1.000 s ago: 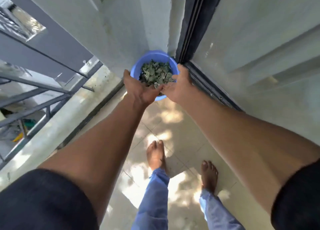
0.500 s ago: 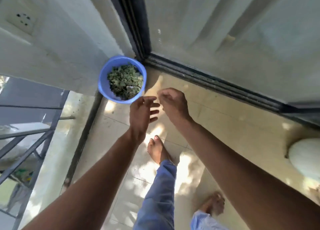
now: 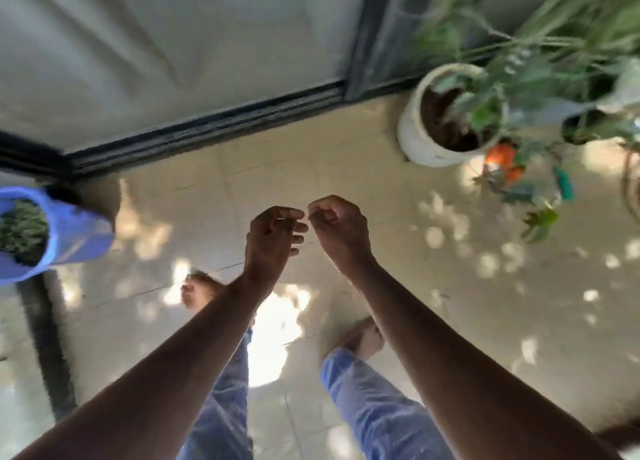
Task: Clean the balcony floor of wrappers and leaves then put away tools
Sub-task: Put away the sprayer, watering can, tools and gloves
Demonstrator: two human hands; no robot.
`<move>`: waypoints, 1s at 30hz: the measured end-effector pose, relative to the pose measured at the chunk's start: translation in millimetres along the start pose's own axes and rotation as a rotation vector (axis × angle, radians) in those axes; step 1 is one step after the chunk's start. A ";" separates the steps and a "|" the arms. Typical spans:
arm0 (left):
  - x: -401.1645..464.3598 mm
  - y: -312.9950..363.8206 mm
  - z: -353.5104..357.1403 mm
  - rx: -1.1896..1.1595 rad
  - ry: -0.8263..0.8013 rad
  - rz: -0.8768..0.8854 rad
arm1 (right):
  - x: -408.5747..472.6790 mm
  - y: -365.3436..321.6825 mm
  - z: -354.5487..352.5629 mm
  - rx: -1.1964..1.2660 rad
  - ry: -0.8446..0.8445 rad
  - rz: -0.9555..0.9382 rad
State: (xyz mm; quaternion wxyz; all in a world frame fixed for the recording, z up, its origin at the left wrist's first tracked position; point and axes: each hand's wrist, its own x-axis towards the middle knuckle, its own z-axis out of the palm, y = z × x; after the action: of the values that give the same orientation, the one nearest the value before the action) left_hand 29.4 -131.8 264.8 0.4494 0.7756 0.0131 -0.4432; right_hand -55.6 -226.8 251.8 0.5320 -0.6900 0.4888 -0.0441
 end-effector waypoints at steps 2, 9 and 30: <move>-14.1 8.8 61.2 0.088 -0.093 0.041 | -8.2 30.1 -68.7 0.024 0.074 0.023; -69.5 22.1 270.2 0.305 -0.521 -0.192 | -54.9 152.6 -278.0 -0.014 0.205 0.259; -116.5 38.6 745.1 0.897 -0.753 -0.400 | -45.6 443.3 -635.2 0.125 0.354 0.734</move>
State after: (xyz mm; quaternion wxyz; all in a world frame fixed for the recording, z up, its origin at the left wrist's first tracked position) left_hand -528.6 -638.7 221.1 -0.0384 0.6618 -0.1889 -0.7244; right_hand -726.5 -613.3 201.4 0.4612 -0.4179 0.7827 0.0008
